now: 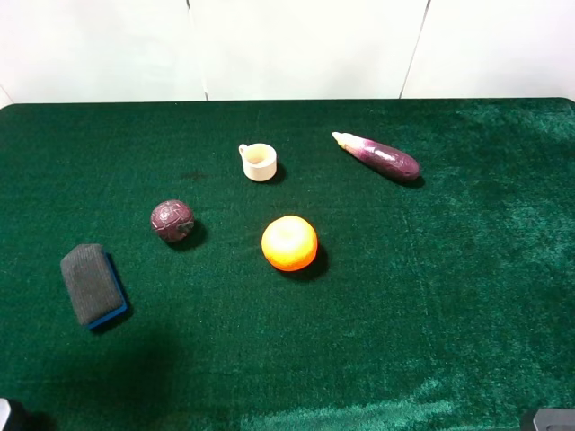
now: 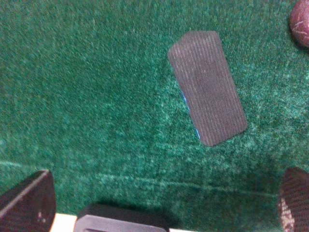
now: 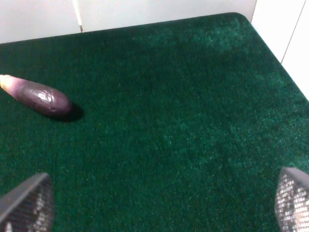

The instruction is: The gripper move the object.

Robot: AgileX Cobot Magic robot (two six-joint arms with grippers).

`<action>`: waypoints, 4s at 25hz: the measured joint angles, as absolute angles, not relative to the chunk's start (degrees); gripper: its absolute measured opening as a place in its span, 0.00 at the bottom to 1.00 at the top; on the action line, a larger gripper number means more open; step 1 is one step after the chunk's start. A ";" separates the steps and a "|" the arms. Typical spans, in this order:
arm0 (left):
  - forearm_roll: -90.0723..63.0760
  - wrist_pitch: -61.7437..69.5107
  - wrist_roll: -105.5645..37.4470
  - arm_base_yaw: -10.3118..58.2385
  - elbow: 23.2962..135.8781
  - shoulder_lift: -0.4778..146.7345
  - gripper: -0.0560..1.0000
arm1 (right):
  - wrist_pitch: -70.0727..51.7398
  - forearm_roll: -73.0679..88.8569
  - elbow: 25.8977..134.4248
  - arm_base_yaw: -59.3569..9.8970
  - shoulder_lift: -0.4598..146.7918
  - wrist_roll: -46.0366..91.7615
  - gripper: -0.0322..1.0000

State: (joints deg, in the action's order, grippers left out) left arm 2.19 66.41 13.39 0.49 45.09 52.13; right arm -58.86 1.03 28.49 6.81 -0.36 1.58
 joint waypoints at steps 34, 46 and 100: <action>5.11 33.23 38.62 10.65 32.31 83.33 0.96 | -58.86 1.03 28.49 6.81 -0.36 1.58 0.70; 5.84 24.04 48.44 18.80 32.36 94.08 0.96 | -58.86 1.03 28.49 6.81 -0.36 1.58 0.70; 4.07 35.05 51.12 21.61 32.99 84.32 0.60 | -58.86 1.03 28.49 6.81 -0.36 1.58 0.70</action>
